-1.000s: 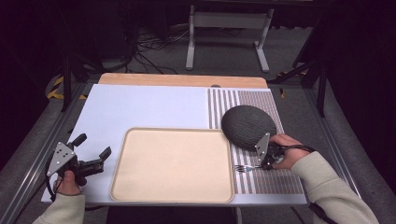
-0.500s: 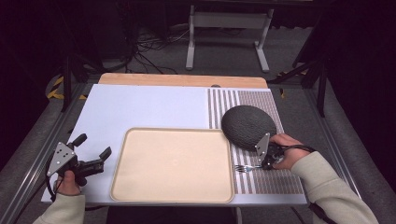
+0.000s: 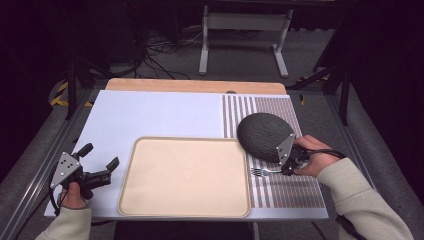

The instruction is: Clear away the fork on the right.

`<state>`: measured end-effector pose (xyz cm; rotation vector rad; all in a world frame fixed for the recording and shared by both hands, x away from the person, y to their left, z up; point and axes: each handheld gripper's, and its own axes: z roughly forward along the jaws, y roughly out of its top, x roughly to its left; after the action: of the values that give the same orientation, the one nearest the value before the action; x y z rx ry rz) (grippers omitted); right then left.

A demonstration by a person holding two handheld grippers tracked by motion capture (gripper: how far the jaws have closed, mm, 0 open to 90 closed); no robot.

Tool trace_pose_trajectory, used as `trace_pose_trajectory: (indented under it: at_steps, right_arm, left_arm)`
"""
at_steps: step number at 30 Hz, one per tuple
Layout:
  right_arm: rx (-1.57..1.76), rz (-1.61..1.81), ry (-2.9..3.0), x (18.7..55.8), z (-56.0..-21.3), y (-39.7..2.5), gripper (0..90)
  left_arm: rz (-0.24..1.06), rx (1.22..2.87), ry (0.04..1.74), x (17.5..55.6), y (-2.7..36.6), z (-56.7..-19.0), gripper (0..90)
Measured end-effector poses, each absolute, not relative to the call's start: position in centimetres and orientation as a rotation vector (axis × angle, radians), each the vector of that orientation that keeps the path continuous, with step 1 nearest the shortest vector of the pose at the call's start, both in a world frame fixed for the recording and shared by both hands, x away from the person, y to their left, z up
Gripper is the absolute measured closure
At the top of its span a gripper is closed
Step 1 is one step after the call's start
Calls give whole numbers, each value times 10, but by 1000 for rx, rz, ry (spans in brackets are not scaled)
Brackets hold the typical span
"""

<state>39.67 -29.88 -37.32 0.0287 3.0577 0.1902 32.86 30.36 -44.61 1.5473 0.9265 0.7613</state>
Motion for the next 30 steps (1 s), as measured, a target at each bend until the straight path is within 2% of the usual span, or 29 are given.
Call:
trace_pose_trajectory:
  at_steps: [13,30]
  right_arm:
    - [91,265,3012,397,-347,-287,777]
    - [441,488,2913,395,-330,-251,777]
  left_arm:
    - [762,1542,927,329,304,-446,0]
    - [767,1542,928,329,305,-446,0]
